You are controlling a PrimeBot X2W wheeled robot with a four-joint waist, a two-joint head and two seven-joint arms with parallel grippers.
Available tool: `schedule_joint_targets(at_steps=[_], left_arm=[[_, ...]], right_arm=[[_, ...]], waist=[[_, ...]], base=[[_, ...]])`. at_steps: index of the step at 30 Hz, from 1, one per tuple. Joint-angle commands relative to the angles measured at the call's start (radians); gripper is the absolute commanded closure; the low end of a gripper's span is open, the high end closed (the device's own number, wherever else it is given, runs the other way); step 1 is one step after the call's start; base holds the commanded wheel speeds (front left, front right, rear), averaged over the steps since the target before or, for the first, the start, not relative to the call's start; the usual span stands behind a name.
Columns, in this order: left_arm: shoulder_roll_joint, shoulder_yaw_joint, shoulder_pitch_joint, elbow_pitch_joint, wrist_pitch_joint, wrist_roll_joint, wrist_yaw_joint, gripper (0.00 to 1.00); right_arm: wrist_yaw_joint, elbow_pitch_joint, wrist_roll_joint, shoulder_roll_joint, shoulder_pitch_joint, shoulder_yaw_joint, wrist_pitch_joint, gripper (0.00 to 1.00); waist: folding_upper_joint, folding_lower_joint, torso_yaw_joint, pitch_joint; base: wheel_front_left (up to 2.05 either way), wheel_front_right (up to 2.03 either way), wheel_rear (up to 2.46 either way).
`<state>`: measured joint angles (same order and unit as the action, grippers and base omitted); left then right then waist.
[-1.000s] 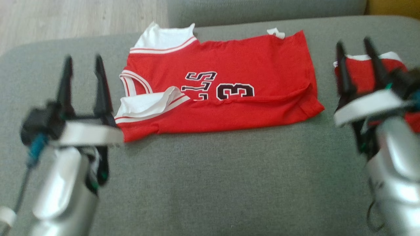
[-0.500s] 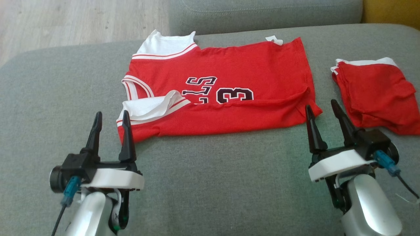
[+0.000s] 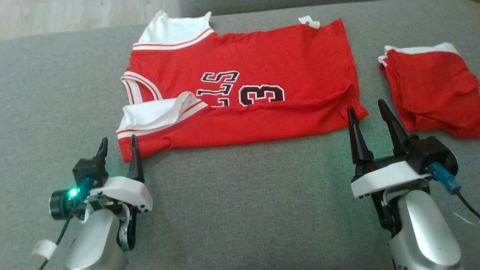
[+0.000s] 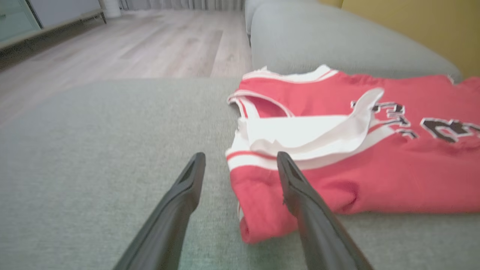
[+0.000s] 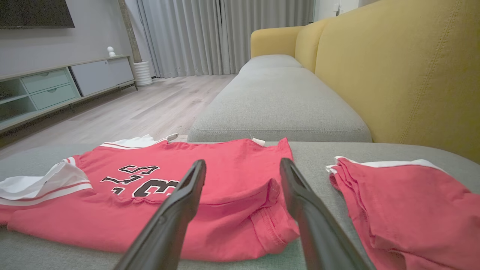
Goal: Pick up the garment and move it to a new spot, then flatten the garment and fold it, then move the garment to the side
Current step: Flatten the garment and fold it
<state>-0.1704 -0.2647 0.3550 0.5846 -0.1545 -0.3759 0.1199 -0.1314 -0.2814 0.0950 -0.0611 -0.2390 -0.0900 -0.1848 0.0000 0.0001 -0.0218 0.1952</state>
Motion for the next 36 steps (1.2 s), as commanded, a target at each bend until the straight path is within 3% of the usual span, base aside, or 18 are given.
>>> schedule_joint_targets(at_steps=[1, 12, 13, 14, 15, 21, 26, 36], left_arm=[[-0.028, 0.028, 0.053, 0.001, 0.011, 0.002, 0.000, 0.00], [-0.048, 0.012, 0.139, 0.193, 0.119, -0.021, -0.038, 0.00], [-0.047, 0.009, 0.143, 0.203, 0.134, -0.023, -0.042, 0.04], [-0.047, 0.004, 0.146, 0.210, 0.145, -0.023, -0.045, 0.61], [-0.048, 0.001, 0.150, 0.215, 0.150, -0.024, -0.048, 1.00], [-0.047, 0.023, 0.175, 0.179, 0.041, -0.029, -0.029, 1.00], [-0.043, 0.014, 0.188, 0.103, -0.053, -0.016, -0.042, 1.00], [-0.033, -0.042, 0.186, 0.002, -0.075, 0.016, -0.067, 1.00]], right_arm=[[0.001, 0.039, -0.006, 0.010, -0.043, -0.024, 0.000, 0.00], [0.001, 0.040, 0.003, 0.011, -0.068, -0.042, -0.006, 0.00], [0.001, 0.038, 0.003, 0.011, -0.069, -0.040, -0.005, 0.00], [0.001, 0.035, 0.003, 0.011, -0.071, -0.038, -0.003, 0.00], [0.001, 0.030, 0.001, 0.011, -0.073, -0.035, 0.002, 0.00], [0.001, -0.029, -0.016, 0.011, -0.095, 0.014, 0.075, 0.00], [0.001, -0.112, 0.001, 0.011, -0.136, 0.072, 0.154, 0.00], [0.001, -0.358, 0.113, 0.011, -0.253, 0.127, 0.250, 0.00]], waist=[[0.0000, -0.0001, -0.011, 0.019], [0.0000, -0.0001, -0.041, 0.067], [0.0000, -0.0001, -0.041, 0.068], [0.0000, -0.0001, -0.041, 0.068], [0.0000, -0.0001, -0.040, 0.067], [0.0000, -0.0001, -0.018, 0.049], [0.0000, -0.0001, 0.014, 0.034], [0.0000, -0.0001, 0.067, 0.039]], base=[[0.00, 0.00, 0.00], [0.00, 0.00, 0.00], [0.00, 0.00, 0.00], [0.00, 0.00, 0.00], [0.00, 0.00, 0.00], [0.00, 0.00, 0.00], [0.00, 0.00, 0.00], [0.00, 0.00, 0.00]])
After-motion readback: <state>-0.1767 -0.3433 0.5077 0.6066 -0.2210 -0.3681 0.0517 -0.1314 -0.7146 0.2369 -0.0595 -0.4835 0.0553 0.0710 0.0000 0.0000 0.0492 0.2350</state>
